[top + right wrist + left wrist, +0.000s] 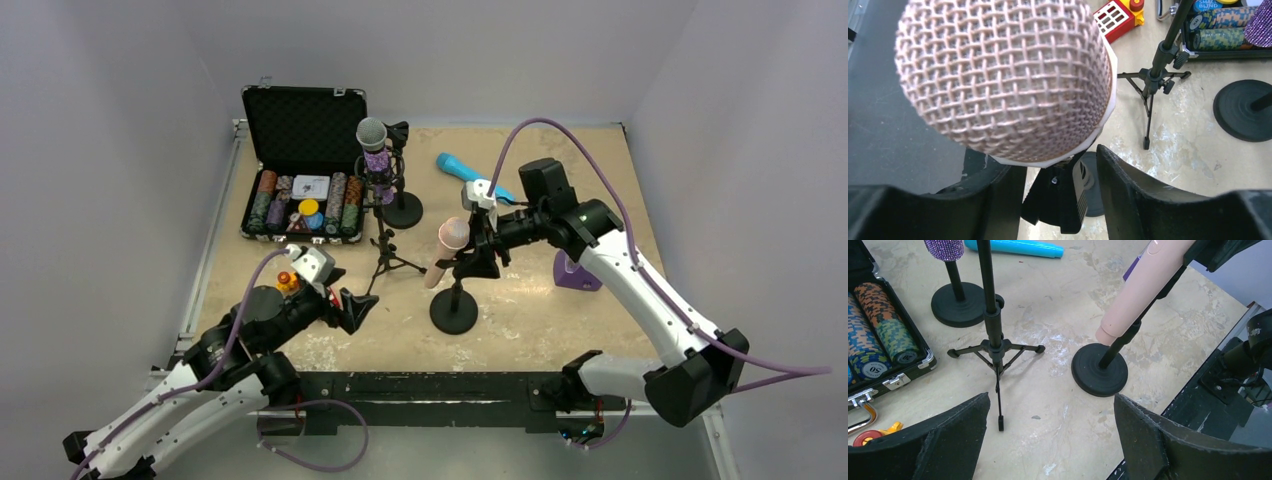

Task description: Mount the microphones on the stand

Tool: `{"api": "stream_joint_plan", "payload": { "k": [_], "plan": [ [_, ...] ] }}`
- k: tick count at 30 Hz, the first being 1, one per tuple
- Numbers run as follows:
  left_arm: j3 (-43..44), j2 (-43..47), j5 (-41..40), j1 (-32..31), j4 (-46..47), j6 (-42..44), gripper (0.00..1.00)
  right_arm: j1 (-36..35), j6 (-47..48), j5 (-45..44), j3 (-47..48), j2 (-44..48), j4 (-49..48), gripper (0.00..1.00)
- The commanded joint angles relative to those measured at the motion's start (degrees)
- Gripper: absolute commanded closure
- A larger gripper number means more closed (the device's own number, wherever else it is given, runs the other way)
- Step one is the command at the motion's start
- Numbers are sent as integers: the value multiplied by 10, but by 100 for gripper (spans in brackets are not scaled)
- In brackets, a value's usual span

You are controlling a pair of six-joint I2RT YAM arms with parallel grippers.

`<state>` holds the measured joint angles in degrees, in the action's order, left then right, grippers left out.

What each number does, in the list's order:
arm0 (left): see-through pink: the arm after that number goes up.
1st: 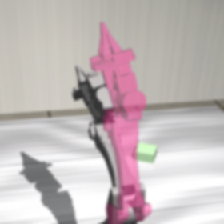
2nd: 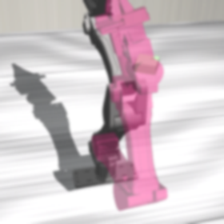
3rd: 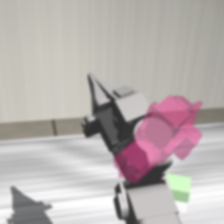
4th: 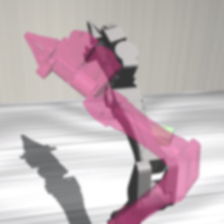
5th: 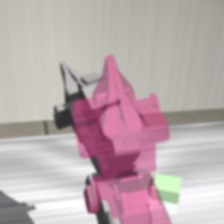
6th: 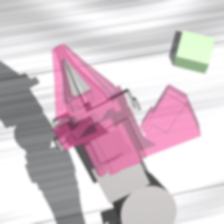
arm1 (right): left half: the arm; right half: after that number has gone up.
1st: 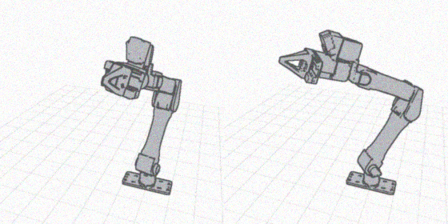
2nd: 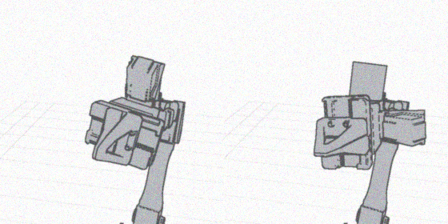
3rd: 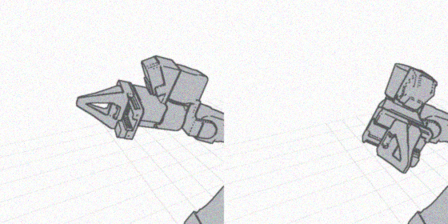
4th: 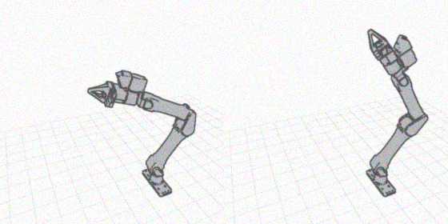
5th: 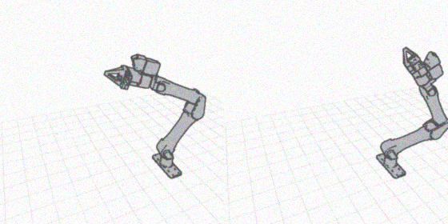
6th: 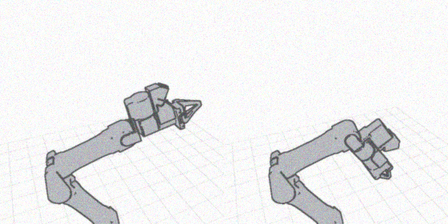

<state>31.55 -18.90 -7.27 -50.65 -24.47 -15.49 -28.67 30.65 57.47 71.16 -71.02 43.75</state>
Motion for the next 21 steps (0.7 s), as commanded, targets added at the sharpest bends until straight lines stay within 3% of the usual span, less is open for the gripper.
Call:
{"api": "stream_joint_plan", "payload": {
  "k": [1, 5, 10, 21],
  "plan": [
    [26, 8, -12, 1, -4, -8, 3, -4, -25, -32, -13, 26, -35, 52],
    [27, 10, -12, 1, -7, -9, 3, -3, -18, -32, -7, 26, -28, 82],
    [38, 13, -15, 1, -20, -5, 3, -3, 10, -40, 37, 21, 10, 100],
    [50, 32, -21, 1, -44, 0, 3, 129, 13, -65, 129, -9, 18, 100]
  ]
}}
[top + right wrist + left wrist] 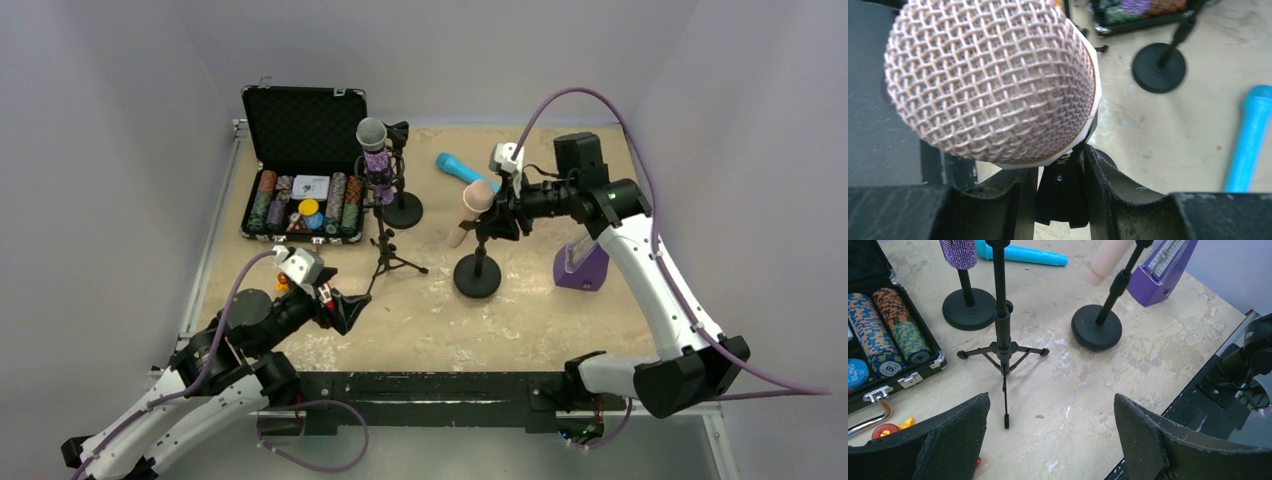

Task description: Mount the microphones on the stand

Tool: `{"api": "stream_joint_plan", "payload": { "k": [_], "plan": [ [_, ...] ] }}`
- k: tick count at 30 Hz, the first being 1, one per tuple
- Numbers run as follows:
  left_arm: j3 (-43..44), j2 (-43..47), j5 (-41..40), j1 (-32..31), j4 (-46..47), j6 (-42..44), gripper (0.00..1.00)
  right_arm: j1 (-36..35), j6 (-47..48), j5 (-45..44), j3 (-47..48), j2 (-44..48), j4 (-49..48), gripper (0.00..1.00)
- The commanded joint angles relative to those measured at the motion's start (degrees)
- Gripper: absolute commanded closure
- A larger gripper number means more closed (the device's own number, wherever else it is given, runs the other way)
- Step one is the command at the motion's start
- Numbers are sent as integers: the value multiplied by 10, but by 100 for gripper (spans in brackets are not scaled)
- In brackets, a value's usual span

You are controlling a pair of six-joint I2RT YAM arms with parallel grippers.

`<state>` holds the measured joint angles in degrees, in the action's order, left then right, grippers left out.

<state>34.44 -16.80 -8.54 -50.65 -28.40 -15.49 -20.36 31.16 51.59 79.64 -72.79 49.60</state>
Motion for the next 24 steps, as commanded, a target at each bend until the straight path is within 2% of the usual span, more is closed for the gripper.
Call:
{"api": "stream_joint_plan", "payload": {
  "k": [1, 9, 16, 19, 24],
  "plan": [
    [21, 12, -9, 1, -6, 0, 3, 72, 8, -12, 49, 7, -49, 100],
    [21, 24, -15, 1, -18, 1, 3, 217, -5, -20, 133, -57, -50, 100],
    [23, 31, -17, 1, -22, 0, 3, 302, -75, -110, 184, -114, -123, 100],
    [26, 36, -17, 1, -27, -2, 3, 327, -98, -148, 178, -124, -159, 100],
    [27, 43, -18, 1, -35, -3, 3, 361, -125, -201, 117, -106, -252, 100]
  ]
}}
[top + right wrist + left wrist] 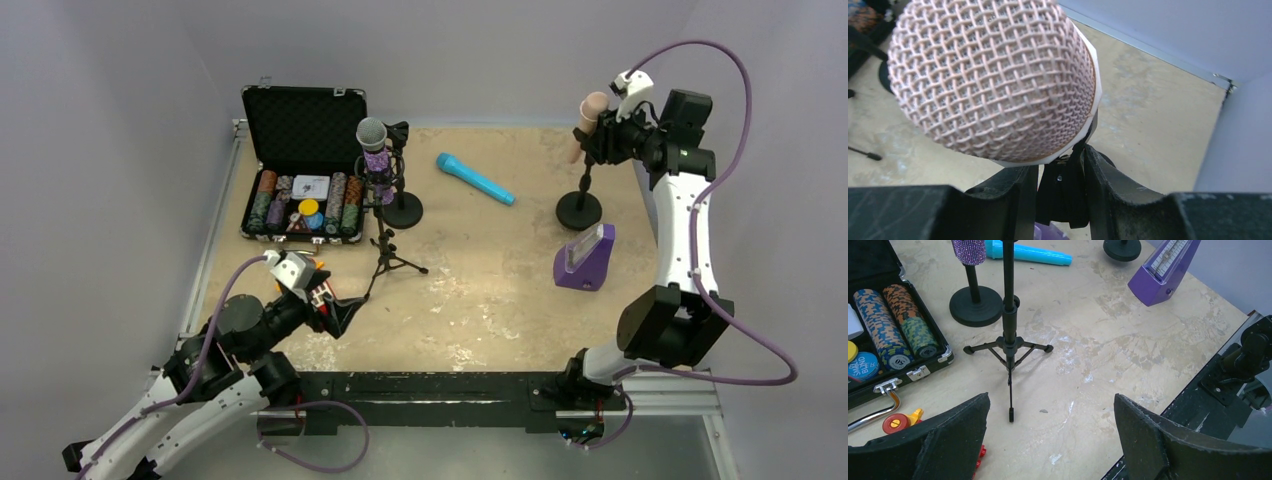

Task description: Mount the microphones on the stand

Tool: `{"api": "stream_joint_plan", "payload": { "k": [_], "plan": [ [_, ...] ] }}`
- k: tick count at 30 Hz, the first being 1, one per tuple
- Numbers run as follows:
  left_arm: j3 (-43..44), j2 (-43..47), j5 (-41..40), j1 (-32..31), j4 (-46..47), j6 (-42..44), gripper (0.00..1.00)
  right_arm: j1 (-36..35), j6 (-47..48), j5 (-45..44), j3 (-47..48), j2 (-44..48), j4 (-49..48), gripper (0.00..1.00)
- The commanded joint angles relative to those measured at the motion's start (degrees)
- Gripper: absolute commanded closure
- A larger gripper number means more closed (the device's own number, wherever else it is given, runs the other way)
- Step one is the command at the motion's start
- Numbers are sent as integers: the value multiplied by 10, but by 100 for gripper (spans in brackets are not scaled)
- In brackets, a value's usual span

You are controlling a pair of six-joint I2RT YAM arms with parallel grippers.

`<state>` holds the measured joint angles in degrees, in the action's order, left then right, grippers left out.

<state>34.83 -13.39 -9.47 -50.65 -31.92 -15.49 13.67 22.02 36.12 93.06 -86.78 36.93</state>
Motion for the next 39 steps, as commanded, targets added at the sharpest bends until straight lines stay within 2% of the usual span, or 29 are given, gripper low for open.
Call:
{"api": "stream_joint_plan", "payload": {
  "k": [1, 7, 14, 20, 26, 34, 39],
  "plan": [
    [23, 9, -9, 1, 0, -3, 3, 28, -38, -51, -25, 35, -134, 100],
    [22, 7, -10, 1, 4, -1, 2, 74, -50, -42, -44, 23, -155, 100],
    [20, 7, -8, 1, 6, -3, 2, 84, -51, -28, -68, 25, -154, 98],
    [23, 7, -8, 1, 3, -2, 2, 90, -61, -14, -88, 36, -157, 78],
    [26, 6, -7, 1, 4, -2, 2, 98, -70, -8, -111, 58, -166, 63],
    [30, 6, -7, 1, 2, 0, 2, 105, -80, -8, -136, 100, -181, 29],
    [32, 6, -7, 1, 2, 2, 2, 109, -89, -16, -152, 133, -190, 16]
  ]
}}
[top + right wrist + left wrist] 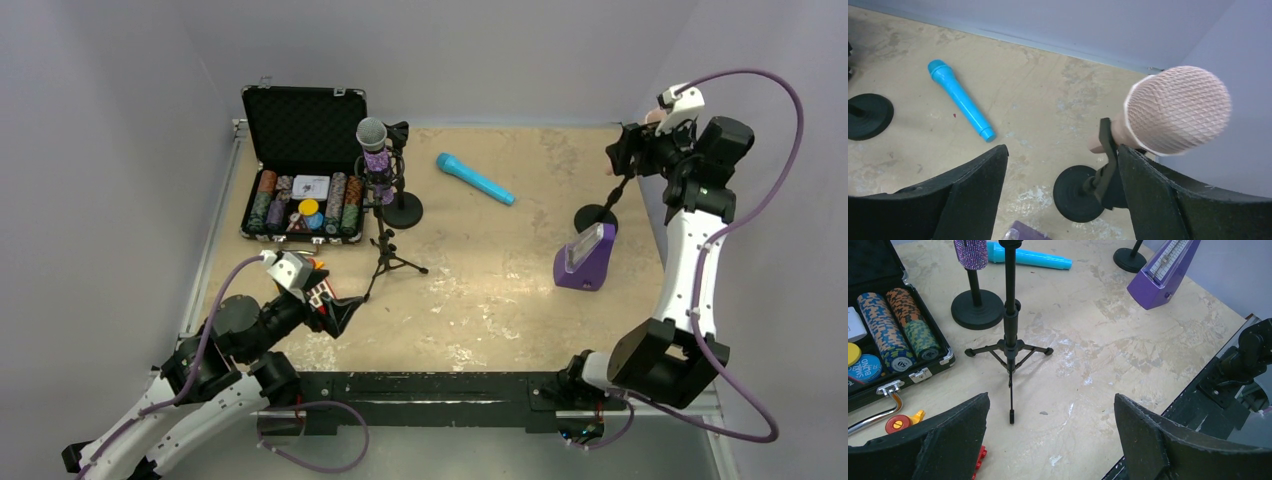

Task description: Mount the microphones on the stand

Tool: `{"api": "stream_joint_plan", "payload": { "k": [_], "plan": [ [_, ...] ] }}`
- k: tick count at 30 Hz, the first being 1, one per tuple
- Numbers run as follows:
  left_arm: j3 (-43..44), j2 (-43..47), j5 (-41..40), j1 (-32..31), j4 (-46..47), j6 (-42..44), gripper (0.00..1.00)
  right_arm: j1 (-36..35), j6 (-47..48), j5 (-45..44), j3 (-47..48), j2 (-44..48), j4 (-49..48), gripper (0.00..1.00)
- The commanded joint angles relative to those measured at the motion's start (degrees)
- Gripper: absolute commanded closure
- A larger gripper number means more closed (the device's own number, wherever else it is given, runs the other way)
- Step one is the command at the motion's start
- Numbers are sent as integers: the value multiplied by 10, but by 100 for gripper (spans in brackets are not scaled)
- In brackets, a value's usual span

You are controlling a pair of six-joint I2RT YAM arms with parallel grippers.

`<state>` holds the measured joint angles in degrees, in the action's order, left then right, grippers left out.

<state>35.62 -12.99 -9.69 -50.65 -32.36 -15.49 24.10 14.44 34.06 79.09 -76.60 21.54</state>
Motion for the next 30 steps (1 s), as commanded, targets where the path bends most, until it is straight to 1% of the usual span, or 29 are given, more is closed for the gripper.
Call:
{"api": "stream_joint_plan", "payload": {
  "k": [1, 8, 14, 19, 26, 30],
  "plan": [
    [26, 2, -5, 1, 6, 2, 2, 6, -15, 4, -17, 38, -38, 15],
    [27, 2, -5, 1, 6, 5, 2, 15, -27, 7, -41, 99, -50, 7],
    [28, 0, -5, 1, 7, 7, 2, 17, -19, 33, -38, 144, -28, 3],
    [27, 0, -4, 1, 6, 5, 2, 16, -2, 90, -25, 171, 12, 2],
    [30, 0, -4, 1, 4, 4, 2, 16, 57, 177, 0, 182, 93, 1],
    [30, -2, -7, 1, 7, 1, 2, 16, 97, 253, 11, 186, 146, 1]
  ]
}}
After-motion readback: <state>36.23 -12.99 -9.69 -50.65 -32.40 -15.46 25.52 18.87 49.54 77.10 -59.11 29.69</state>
